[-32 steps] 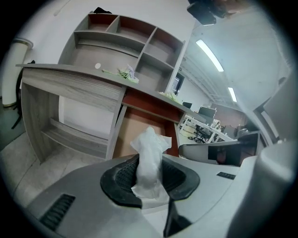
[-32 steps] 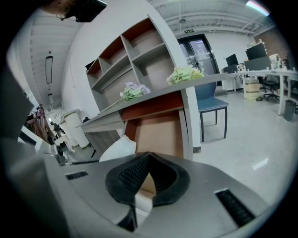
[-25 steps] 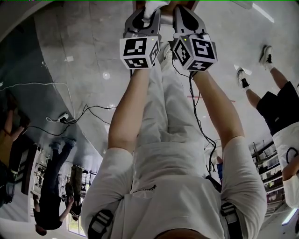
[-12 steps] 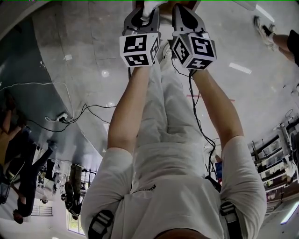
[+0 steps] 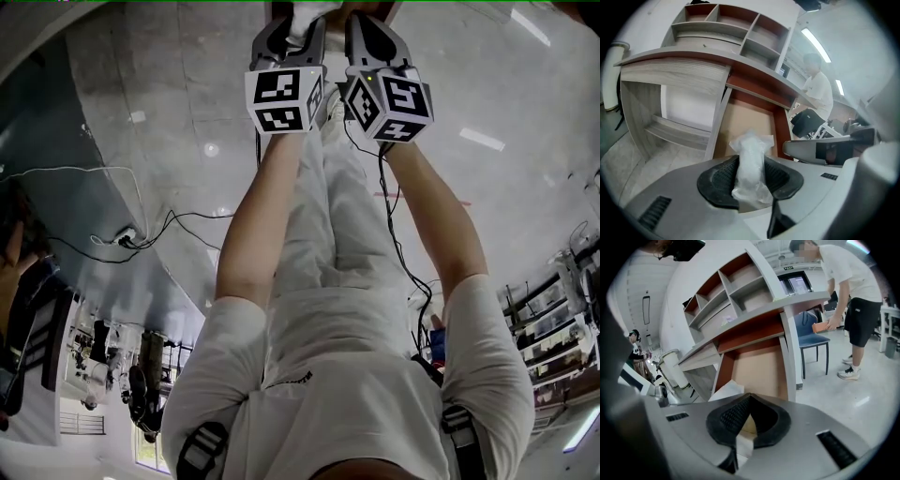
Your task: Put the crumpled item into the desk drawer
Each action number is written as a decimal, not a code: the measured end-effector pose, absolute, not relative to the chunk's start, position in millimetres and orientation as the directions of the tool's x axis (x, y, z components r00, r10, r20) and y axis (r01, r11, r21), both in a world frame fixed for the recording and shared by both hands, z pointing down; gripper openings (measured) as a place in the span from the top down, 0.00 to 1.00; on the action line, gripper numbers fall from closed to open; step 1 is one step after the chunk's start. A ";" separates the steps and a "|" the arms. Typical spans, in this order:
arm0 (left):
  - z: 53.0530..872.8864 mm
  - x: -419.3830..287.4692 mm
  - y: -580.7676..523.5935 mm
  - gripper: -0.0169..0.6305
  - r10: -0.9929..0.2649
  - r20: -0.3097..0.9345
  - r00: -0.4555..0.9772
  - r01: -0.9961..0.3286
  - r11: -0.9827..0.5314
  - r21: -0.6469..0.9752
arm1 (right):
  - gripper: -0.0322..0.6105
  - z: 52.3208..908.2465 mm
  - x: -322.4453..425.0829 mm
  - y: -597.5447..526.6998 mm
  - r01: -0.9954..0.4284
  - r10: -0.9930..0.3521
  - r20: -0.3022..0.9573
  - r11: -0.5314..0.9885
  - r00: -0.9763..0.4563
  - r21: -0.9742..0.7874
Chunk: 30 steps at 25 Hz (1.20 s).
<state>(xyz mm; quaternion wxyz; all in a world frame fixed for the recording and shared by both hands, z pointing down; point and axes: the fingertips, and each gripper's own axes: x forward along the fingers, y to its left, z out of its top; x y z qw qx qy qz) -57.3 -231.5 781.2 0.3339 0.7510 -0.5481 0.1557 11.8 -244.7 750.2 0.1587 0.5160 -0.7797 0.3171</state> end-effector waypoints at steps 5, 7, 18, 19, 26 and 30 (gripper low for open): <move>780.2 -55.6 -228.6 0.71 -0.715 0.604 0.353 -0.925 -0.170 0.340 | 0.95 746.3 14.1 -241.4 -0.906 -0.706 0.573 0.266 -0.416 -0.330; 779.7 -54.9 -228.4 0.69 -0.714 0.604 0.355 -0.924 -0.170 0.342 | 0.95 744.7 15.3 -241.3 -0.906 -0.708 0.571 0.266 -0.415 -0.329; 774.5 -57.2 -229.3 0.68 -0.724 0.595 0.350 -0.925 -0.168 0.339 | 0.95 740.4 21.0 -237.7 -0.910 -0.714 0.571 0.254 -0.406 -0.329; 773.4 -58.9 -229.5 0.68 -0.726 0.593 0.348 -0.926 -0.169 0.337 | 0.95 740.1 21.3 -237.3 -0.910 -0.714 0.572 0.252 -0.404 -0.329; 761.1 -69.5 -226.0 0.68 -0.738 0.578 0.348 -0.926 -0.171 0.338 | 0.95 725.6 21.7 -233.5 -0.912 -0.723 0.564 0.248 -0.398 -0.326; 746.6 -75.4 -224.1 0.85 -0.753 0.573 0.323 -0.935 -0.163 0.314 | 0.95 708.8 23.5 -235.4 -0.912 -0.733 0.551 0.253 -0.399 -0.323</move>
